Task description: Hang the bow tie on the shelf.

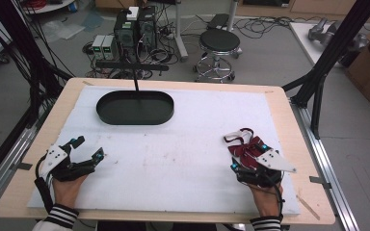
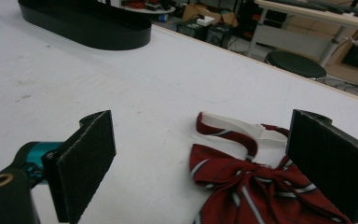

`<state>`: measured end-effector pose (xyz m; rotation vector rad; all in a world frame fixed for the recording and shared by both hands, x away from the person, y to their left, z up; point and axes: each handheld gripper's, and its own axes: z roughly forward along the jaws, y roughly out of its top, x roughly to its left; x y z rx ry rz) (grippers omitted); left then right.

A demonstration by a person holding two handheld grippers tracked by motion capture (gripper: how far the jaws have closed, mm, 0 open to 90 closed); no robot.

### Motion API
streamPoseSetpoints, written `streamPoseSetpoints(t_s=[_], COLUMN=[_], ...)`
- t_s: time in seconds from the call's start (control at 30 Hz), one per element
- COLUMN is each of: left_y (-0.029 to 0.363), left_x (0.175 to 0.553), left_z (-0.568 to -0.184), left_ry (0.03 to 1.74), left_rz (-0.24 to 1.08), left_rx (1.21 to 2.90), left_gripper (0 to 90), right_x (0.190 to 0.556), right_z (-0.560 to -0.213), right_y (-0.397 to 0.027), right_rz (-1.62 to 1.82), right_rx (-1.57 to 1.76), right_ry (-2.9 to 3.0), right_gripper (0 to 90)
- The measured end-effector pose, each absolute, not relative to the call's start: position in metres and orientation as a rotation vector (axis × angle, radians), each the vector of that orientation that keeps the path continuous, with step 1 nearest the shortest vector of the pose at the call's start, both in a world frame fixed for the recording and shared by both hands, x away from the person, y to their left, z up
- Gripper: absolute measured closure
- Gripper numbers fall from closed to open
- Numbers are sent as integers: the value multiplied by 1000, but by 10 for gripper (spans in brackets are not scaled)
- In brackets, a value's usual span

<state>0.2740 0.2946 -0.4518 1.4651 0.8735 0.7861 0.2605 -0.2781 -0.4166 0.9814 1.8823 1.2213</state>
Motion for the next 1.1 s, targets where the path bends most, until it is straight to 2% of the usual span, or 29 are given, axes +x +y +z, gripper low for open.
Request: streamPoseSetpoints(t_s=[0.57, 0.9, 1.1], left_y=[294, 294, 294], left_x=[274, 274, 274], left_z=[-452, -452, -452], left_ry=[873, 869, 867], left_rz=[788, 790, 793], left_rx=[1461, 1462, 1466], left_gripper=[145, 145, 145], right_x=[308, 335, 351], right_z=[-362, -354, -364], right_y=[-306, -315, -317], right_rz=[1043, 959, 867], right_rx=[1050, 1042, 1057], right_ry=[2100, 2203, 2298], right_gripper=[71, 71, 71])
